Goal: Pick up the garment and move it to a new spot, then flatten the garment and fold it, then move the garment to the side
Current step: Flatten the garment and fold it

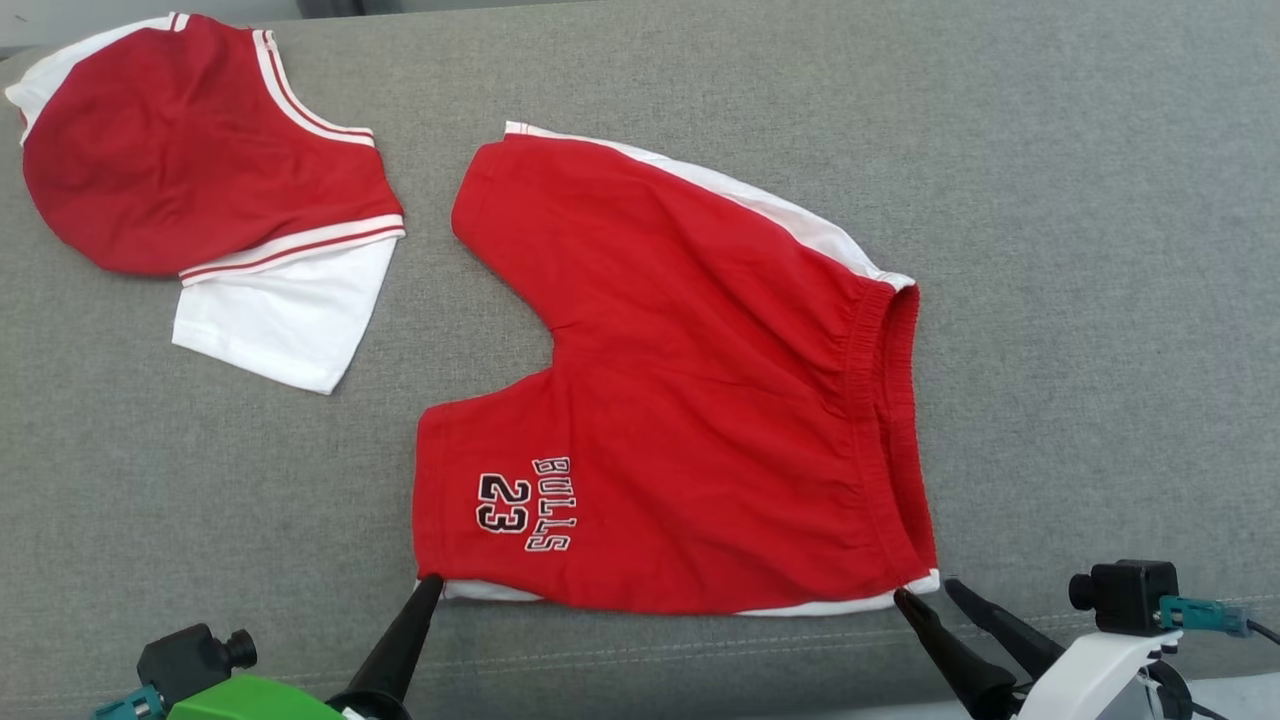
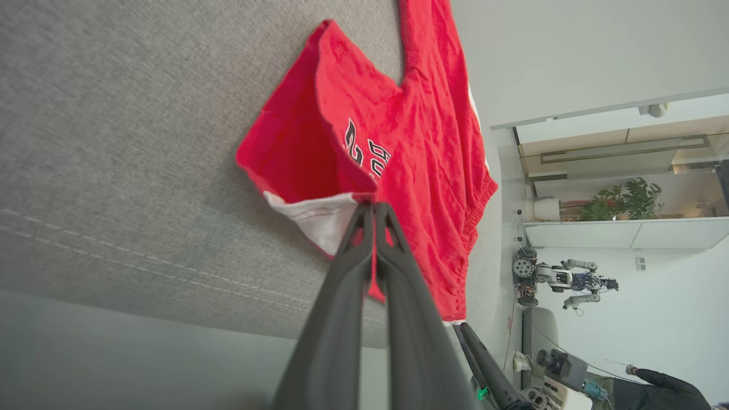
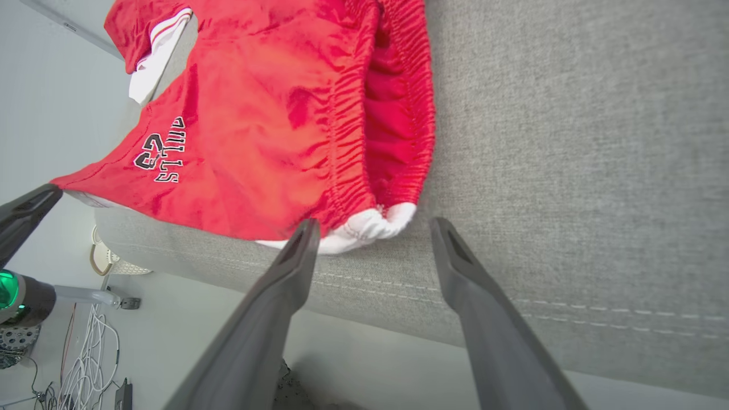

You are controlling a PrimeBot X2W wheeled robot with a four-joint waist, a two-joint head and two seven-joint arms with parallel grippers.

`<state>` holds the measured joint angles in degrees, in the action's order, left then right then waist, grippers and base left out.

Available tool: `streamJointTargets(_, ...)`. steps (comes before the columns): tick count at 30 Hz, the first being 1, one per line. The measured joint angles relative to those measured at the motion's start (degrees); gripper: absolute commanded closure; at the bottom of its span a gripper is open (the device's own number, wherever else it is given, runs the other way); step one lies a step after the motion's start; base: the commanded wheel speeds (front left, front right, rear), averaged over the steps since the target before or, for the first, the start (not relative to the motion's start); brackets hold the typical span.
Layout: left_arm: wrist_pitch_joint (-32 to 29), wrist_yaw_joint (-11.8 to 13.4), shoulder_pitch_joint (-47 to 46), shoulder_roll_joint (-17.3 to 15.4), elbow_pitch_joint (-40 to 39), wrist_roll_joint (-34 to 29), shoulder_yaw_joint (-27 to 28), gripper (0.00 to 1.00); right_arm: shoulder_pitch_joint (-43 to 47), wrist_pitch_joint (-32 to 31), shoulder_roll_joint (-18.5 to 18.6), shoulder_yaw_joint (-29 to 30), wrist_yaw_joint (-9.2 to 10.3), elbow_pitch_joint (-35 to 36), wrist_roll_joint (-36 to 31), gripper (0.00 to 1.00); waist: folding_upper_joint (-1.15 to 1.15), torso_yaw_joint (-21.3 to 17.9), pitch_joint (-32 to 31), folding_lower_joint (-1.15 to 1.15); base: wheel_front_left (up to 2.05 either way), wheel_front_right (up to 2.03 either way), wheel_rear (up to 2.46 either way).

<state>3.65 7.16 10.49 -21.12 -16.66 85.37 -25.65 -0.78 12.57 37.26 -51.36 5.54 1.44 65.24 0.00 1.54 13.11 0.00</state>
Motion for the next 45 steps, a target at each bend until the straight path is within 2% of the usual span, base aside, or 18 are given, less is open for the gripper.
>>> streamJointTargets(11, -0.1, 0.0, 0.0, 0.0, -0.2, 0.0, 0.3, 1.0, -0.3, 0.0, -1.8, 0.5, -1.55, -2.0, 1.2, 0.0, 0.0, -0.6, 1.1, 0.0, 0.0, 0.0, 0.0)
streamJointTargets(12, -0.1, 0.0, 0.0, 0.0, -0.2, 0.0, 0.3, 1.0, -0.6, 0.0, -2.0, 0.5, -1.82, -2.3, 1.2, 0.04, 0.0, -0.6, 1.1, 0.0, 0.0, 0.0, 0.0)
streamJointTargets(17, -0.1, 0.0, -0.3, 0.0, 0.0, 0.0, 0.3, 1.0, -2.1, 0.0, -3.4, 0.9, -2.88, -3.6, 2.4, 0.08, 0.0, -0.4, 1.2, 0.0, 0.0, 0.0, 0.0)
streamJointTargets(18, -0.2, 0.0, -0.5, 0.0, 0.1, 0.0, 0.2, 1.0, -2.2, 0.0, -3.7, 1.1, -2.98, -3.9, 2.9, 0.11, 0.0, -0.4, 1.2, 0.0, 0.0, 0.0, 0.0)
streamJointTargets(19, -0.2, 0.0, -0.8, 0.1, 0.1, 0.0, 0.2, 1.0, -2.3, 0.0, -3.9, 1.2, -3.03, -4.2, 3.0, 0.2, 0.0, -0.3, 1.2, 0.0, 0.0, 0.0, 0.0)
streamJointTargets(20, -0.2, 0.0, -1.0, 0.2, 0.1, 0.0, 0.2, 1.0, -2.4, -0.1, -4.1, 1.2, -3.14, -4.4, 3.0, 0.48, 0.0, -0.2, 1.2, 0.0, 0.0, 0.0, 0.0)
streamJointTargets(21, -0.2, 0.0, -1.2, 0.2, 0.2, 0.0, 0.2, 1.0, -2.4, -0.1, -4.3, 1.3, -3.35, -4.7, 3.4, 0.54, 0.0, -0.1, 1.2, 0.0, 0.0, 0.0, 0.0)
streamJointTargets(22, -0.2, 0.0, -1.2, 0.3, 0.2, 0.0, 0.2, 1.0, -2.4, -0.1, -4.4, 1.3, -3.5, -5.0, 3.8, 0.7, 0.0, -0.1, 1.2, 0.0, 0.0, 0.0, 0.0)
streamJointTargets(23, -0.1, 0.0, -1.2, 0.3, 0.2, 0.0, 0.2, 1.0, -2.4, -0.2, -4.6, 1.4, -3.53, -5.3, 4.2, 0.75, 0.0, 0.0, 1.2, 0.0, 0.0, 0.0, 0.0)
streamJointTargets(25, -0.2, 0.0, -1.2, 0.3, 0.3, 0.0, 0.2, 1.0, -2.4, -0.5, -5.0, 1.4, -3.91, -5.7, 4.9, 0.73, 0.0, 0.0, 1.3, 0.0, 0.0, 0.0, 0.0)
streamJointTargets(27, -0.2, 0.0, -1.2, 0.4, 0.4, 0.0, 0.3, 1.0, -2.4, -0.5, -5.2, 1.4, -4.03, -5.9, 5.0, 0.64, 0.0, 0.1, 1.3, 0.0, 0.0, 0.0, 0.0)
streamJointTargets(32, -0.2, 0.0, -1.2, 0.4, 0.7, 0.0, 0.4, 1.0, -2.4, -0.5, -5.3, 1.4, -4.55, -6.9, 5.4, 0.58, 0.0, 0.0, 1.3, 0.0, 0.0, 0.0, 0.0)
streamJointTargets(37, -0.2, 0.0, -1.2, 0.4, 0.9, 0.0, 0.5, 1.0, -2.4, -0.5, -5.6, 1.4, -5.03, -7.4, 5.5, 0.6, 0.0, -0.2, 1.2, 0.0, 0.0, 0.0, 0.0)
streamJointTargets(39, -0.2, 0.0, -1.2, 0.4, 1.1, 0.0, 0.6, 1.0, -2.4, -0.6, -5.8, 1.3, -5.38, -7.5, 6.0, 0.74, 0.0, -0.2, 1.1, 0.0, 0.0, 0.0, 0.0)
streamJointTargets(41, -0.2, 0.0, -1.2, 0.4, 1.1, 0.0, 0.6, 1.0, -2.3, -0.9, -6.0, 1.1, -5.7, -7.5, 6.1, 0.96, 0.0, -0.3, 1.0, 0.0, 0.0, 0.0, 0.0)
streamJointTargets(42, -0.2, 0.0, -1.2, 0.4, 1.1, 0.0, 0.6, 1.0, -2.3, -1.0, -6.1, 1.1, -6.05, -7.5, 6.4, 1.0, 0.0, -0.3, 1.0, 0.0, 0.0, 0.0, 0.0)
streamJointTargets(45, -0.2, 0.0, -1.2, 0.5, 1.2, 0.0, 0.7, 1.0, -2.1, -1.0, -6.6, 1.2, -6.67, -7.4, 8.1, 1.0, 0.0, -0.3, 1.0, 0.0, 0.0, 0.0, 0.0)
